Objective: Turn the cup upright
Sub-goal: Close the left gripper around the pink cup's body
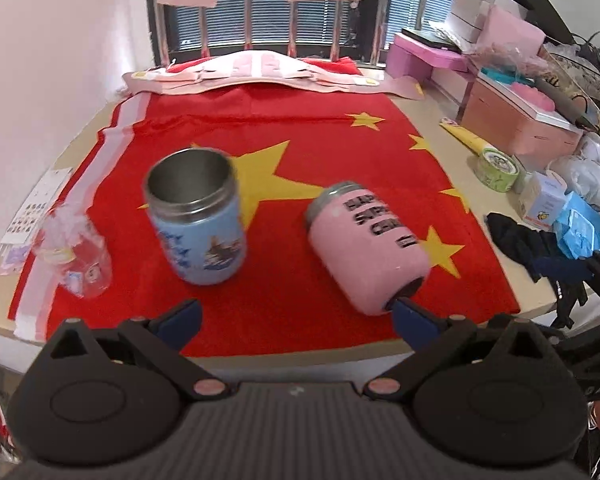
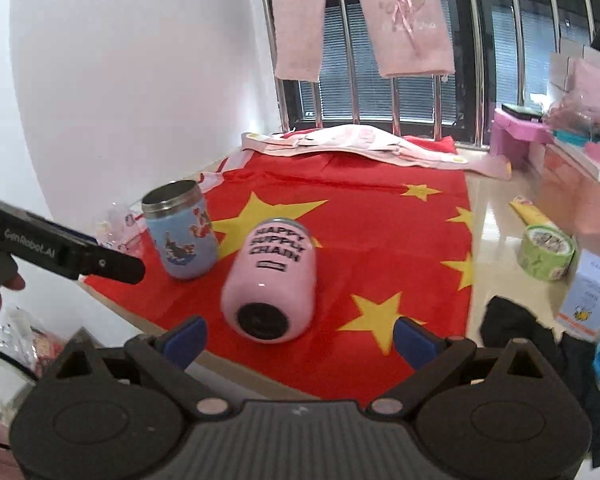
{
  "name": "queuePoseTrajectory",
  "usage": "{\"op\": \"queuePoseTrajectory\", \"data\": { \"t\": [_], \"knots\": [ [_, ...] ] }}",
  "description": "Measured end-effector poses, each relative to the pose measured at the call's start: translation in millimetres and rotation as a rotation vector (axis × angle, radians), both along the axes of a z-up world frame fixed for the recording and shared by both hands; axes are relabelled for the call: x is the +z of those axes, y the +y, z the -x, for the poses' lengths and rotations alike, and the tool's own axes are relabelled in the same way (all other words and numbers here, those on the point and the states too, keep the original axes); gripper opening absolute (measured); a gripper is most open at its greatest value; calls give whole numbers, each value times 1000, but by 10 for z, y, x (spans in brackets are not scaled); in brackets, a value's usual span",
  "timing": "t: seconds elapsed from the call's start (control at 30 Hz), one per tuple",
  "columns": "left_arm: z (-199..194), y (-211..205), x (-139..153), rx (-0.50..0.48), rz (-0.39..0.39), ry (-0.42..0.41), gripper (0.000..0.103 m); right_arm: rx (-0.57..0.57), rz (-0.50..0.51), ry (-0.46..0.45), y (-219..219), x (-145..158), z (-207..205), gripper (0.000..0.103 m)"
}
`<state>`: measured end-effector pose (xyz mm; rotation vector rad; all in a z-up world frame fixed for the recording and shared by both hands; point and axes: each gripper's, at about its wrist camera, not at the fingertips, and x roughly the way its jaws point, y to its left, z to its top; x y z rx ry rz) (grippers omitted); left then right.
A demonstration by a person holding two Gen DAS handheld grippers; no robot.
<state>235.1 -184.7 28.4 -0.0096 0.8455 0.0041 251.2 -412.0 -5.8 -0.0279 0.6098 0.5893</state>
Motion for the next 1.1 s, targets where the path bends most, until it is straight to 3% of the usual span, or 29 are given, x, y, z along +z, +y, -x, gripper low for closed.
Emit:
{"op": "queuePoseTrajectory", "data": {
  "t": [0.23, 0.43, 0.6, 0.77, 0.8, 0.83, 0.87, 0.9, 1.1],
  "knots": [
    [-544, -398, -42, 29, 80, 40, 103, -31, 66, -36, -224, -142, -329, 100],
    [-1105, -527, -223, 171, 70, 138, 103, -45, 56, -16, -349, -247, -645, 100],
    [-1356, -541, -442, 244, 41, 189, 103, -35, 69, 9, -324, -365, -945, 100],
    [-1533, -509, -691, 304, 82, 243, 103, -36, 49, 43, -301, -495, -1123, 100],
    [-1559, -499, -736, 301, 90, 252, 101, -36, 46, 48, -297, -517, -1139, 100],
    [-1585, -480, -789, 289, 123, 268, 89, -37, 44, 52, -297, -529, -1145, 100],
    [-1591, -441, -828, 282, 169, 278, 88, -38, 40, 56, -296, -547, -1151, 100],
    [-1591, -442, -828, 257, 166, 277, 88, -40, 36, 59, -298, -558, -1147, 100],
    [-1535, -510, -723, 77, 36, 291, 87, -42, 19, 61, -318, -539, -1084, 100]
  ]
}}
